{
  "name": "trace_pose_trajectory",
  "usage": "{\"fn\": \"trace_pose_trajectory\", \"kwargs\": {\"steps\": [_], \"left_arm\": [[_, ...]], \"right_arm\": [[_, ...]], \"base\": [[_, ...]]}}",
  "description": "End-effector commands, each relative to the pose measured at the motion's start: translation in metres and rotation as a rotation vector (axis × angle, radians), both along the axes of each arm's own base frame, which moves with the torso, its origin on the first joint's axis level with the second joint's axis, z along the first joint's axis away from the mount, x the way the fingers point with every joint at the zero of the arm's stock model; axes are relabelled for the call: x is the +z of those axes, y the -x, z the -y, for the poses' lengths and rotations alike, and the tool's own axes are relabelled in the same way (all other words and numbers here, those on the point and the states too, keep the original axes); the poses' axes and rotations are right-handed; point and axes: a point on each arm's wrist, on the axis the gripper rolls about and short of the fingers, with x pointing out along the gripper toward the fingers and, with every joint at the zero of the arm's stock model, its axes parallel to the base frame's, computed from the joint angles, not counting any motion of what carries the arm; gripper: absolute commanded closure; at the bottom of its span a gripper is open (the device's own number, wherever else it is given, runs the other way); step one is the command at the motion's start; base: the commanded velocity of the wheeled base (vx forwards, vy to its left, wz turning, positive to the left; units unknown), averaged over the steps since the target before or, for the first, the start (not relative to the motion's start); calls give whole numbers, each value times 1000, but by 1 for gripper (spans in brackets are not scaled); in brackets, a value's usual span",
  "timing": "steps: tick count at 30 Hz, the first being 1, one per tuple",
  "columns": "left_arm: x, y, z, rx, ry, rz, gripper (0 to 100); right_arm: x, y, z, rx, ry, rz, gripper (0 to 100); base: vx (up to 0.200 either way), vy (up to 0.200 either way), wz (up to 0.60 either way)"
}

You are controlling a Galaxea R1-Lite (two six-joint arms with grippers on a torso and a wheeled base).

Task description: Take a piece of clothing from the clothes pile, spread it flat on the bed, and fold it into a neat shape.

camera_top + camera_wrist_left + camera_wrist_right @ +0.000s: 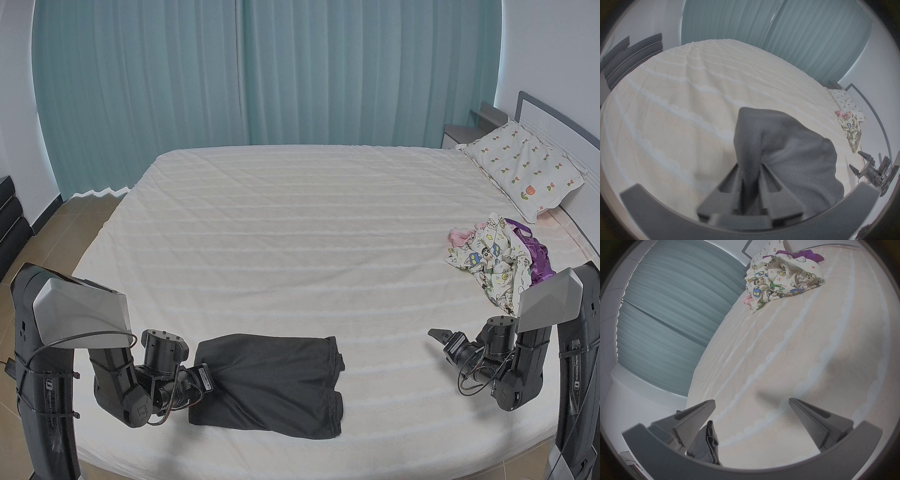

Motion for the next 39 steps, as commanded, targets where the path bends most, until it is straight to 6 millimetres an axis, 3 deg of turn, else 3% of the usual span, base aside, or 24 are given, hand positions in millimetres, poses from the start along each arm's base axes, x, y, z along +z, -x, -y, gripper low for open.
{"fn": "trace_pose_trajectory", "kwargs": {"steps": [1, 7, 11, 16, 21, 24, 30, 34, 39], "left_arm": [[-1, 2, 0, 16, 21, -7, 0], [6, 9, -6, 88, 83, -5, 0], [20, 15, -16, 193, 179, 5, 0], [32, 34, -24, 155, 237, -21, 0], [28, 46, -34, 165, 251, -59, 0], [27, 53, -40, 128, 307, -79, 0], [27, 53, -46, 135, 321, -53, 0], [24, 53, -46, 139, 321, -59, 0], [22, 51, -46, 140, 322, -61, 0]], "right_arm": [[1, 0, -1, 3, 2, 11, 0], [11, -2, -13, 41, -1, 51, 0], [13, 2, -36, 119, 3, 60, 0], [16, -1, -60, 198, 22, 91, 0], [20, -8, -87, 277, 37, 81, 0], [20, -12, -117, 342, 48, 62, 0], [20, -29, -141, 404, 92, 66, 0], [13, -50, -164, 441, 118, 65, 0], [-2, -67, -177, 450, 132, 25, 0]], "base": [[0, 0, 0], [0, 0, 0], [0, 0, 0], [0, 0, 0], [-120, 0, 0], [-200, 0, 0], [-100, 0, 0], [0, 0, 0], [0, 0, 0]]}}
